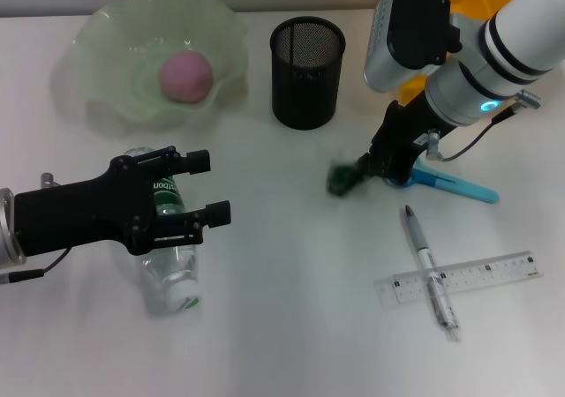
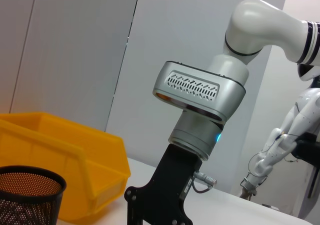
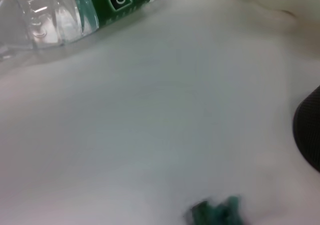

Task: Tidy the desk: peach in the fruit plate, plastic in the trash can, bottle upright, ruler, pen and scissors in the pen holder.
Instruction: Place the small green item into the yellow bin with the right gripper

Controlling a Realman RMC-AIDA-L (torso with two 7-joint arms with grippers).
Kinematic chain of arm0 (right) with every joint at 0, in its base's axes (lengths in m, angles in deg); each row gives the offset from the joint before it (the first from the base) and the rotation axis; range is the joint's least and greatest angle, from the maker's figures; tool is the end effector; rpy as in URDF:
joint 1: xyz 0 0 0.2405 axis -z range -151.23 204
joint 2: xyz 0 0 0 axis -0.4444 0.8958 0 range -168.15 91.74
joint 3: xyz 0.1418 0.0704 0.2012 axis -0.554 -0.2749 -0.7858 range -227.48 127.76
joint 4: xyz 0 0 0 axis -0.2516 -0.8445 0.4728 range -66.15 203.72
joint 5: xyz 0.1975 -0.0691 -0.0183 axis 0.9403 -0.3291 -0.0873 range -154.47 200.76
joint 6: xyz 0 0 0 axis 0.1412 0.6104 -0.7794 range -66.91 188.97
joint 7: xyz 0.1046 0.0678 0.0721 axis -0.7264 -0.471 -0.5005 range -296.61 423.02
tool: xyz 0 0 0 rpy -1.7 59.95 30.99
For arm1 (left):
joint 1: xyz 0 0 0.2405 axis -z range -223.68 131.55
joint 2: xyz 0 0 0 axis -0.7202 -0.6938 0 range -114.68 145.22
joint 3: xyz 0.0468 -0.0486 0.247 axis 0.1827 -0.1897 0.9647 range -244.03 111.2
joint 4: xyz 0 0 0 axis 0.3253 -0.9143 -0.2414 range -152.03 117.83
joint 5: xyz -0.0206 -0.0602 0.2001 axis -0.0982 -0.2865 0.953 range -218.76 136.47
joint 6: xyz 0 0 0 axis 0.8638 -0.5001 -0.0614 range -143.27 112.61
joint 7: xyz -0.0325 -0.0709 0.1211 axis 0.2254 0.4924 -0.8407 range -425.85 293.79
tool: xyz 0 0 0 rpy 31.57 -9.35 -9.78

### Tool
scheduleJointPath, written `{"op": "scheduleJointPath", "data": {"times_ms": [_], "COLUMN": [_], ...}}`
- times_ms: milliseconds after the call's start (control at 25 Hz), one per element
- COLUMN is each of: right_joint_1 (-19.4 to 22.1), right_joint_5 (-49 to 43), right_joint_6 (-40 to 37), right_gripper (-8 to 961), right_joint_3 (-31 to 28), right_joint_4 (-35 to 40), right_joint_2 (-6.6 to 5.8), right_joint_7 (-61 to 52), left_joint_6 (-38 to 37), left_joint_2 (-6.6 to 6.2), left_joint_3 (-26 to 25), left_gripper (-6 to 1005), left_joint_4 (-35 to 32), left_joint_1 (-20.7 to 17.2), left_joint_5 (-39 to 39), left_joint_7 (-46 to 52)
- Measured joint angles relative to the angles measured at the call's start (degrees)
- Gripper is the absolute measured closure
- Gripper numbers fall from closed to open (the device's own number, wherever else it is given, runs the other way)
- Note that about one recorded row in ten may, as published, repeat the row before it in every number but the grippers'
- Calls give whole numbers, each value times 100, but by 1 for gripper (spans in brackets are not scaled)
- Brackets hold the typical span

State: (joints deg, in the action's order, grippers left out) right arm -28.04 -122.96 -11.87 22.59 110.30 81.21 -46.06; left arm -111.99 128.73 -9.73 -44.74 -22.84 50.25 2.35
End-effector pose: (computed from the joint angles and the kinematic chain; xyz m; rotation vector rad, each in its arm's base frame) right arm 0.1677 0.4084 -0.0575 -2.8983 0.2232 -0.5538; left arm -0.2757 0.2825 0.0038 -2.7509 -0.5404 -0.9985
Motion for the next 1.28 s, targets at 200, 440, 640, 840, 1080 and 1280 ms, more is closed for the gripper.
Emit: {"op": "scheduleJointPath", "data": {"times_ms": [200, 440, 640, 840, 1080, 1280], "right_joint_1": [44, 181, 683, 1397, 1821, 1821], "right_joint_5": [96, 184, 380, 1496, 2189, 2581], "right_joint_6": [-8, -289, -1402, -1710, -360, 896], "right_gripper": [906, 947, 928, 909, 887, 868], "right_joint_3": [-20, -106, -1080, -2969, -3369, -3286], "right_joint_4": [27, 339, 1772, 2709, 2389, 1736], "right_joint_2": [-7, -16, -33, -212, -181, -159], "right_joint_7": [13, 8, -134, -275, -79, 120], "left_joint_6": [-4, -14, -38, -65, -66, -97], "left_joint_2": [0, 1, -11, -14, -17, -17], "left_joint_3": [0, 0, 0, -16, -18, -18], "left_gripper": [170, 170, 170, 170, 171, 171], "left_joint_4": [-8, -32, -39, -40, -37, -40], "left_joint_1": [-2, -2, -2, 3, 48, 50], "left_joint_5": [0, -13, -19, -23, -23, -26], "left_joint_7": [0, 0, 0, 0, -1, -1]}}
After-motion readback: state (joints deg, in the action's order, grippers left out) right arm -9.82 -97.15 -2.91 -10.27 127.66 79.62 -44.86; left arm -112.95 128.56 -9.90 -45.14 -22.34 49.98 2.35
